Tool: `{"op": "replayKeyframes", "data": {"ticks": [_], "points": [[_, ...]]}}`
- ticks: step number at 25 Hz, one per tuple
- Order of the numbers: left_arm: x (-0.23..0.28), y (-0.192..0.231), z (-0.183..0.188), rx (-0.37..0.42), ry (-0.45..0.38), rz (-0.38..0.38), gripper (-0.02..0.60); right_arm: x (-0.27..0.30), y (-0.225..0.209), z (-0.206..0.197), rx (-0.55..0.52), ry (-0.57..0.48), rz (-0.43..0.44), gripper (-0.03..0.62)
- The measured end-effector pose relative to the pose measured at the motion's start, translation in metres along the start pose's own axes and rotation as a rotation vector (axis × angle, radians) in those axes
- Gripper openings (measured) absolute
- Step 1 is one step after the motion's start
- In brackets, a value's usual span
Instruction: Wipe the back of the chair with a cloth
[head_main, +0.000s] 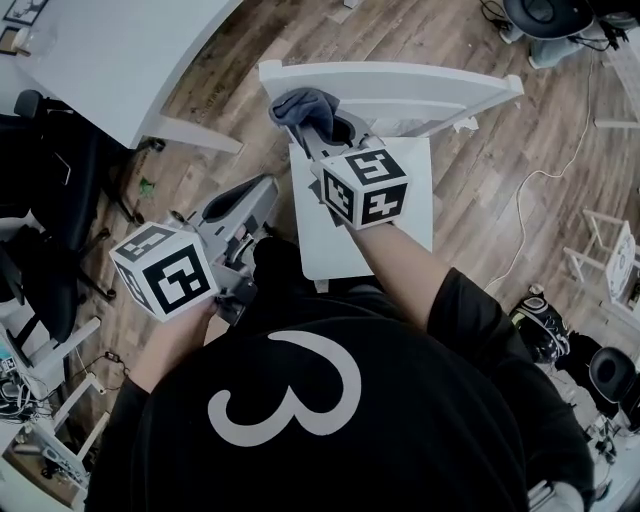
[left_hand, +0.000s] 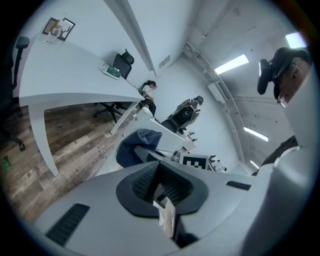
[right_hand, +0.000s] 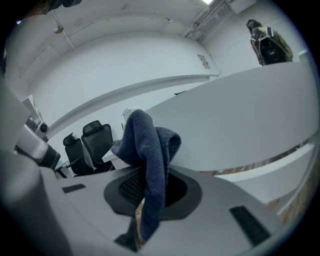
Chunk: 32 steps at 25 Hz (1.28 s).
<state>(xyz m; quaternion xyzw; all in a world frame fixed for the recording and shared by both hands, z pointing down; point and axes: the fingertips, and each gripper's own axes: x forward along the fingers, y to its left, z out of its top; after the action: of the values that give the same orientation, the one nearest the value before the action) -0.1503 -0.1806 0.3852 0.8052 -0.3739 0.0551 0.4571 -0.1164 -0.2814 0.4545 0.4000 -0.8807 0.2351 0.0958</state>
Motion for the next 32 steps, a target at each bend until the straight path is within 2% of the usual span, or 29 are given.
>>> {"op": "replayKeyframes", "data": {"ticks": [9, 18, 32], "points": [[-0.007, 0.018, 0.006, -0.005, 0.026, -0.001, 0.013, 0.007, -0.004, -0.001, 0.026, -0.03, -0.08, 0.051], [0.001, 0.018, 0.007, 0.003, 0.05, -0.006, 0.014, 0.003, -0.012, 0.001, 0.028, -0.029, -0.096, 0.051], [0.048, -0.019, -0.018, -0.012, 0.053, -0.035, 0.014, -0.053, -0.1, -0.001, 0.031, -0.005, -0.191, 0.051]]}}
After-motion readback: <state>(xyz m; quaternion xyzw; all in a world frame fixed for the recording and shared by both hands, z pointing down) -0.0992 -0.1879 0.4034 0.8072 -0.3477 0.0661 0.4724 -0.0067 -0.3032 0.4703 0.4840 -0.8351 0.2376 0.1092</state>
